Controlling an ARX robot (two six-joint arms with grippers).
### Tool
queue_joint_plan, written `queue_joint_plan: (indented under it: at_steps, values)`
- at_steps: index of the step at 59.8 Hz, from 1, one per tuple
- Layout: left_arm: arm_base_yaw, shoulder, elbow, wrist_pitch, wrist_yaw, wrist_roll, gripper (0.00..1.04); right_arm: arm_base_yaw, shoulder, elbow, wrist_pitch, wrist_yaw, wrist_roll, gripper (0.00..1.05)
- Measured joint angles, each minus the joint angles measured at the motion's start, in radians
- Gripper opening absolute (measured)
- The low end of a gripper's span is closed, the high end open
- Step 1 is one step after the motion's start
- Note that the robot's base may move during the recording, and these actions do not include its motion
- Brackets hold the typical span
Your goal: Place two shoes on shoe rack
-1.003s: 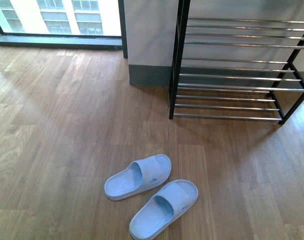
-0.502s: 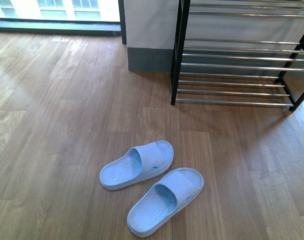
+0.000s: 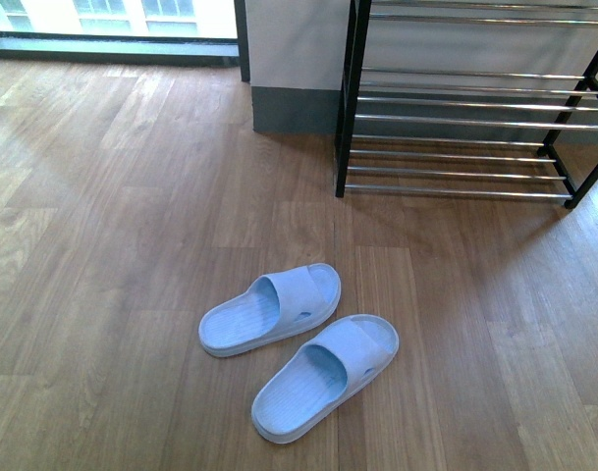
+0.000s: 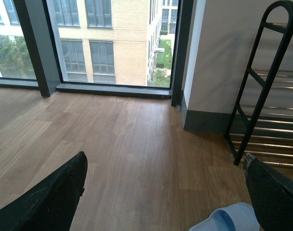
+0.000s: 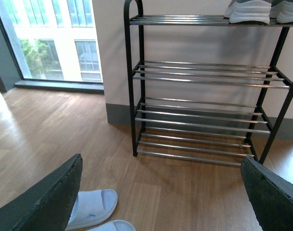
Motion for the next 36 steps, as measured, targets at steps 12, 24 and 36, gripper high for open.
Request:
queue_joint_plan:
  at_steps: [12,24,36]
  values:
    - [0.0,0.0,0.0,0.0,0.0,0.0,0.95,0.0,0.0,0.0,0.0,0.0,0.0,0.95]
    - [0.0,0.0,0.0,0.0,0.0,0.0,0.95,0.042,0.109,0.012,-0.032,0.148,0.013,0.95]
    - [0.0,0.0,0.0,0.0,0.0,0.0,0.95,0.093,0.581,0.083,0.266,0.179,0.053,0.95]
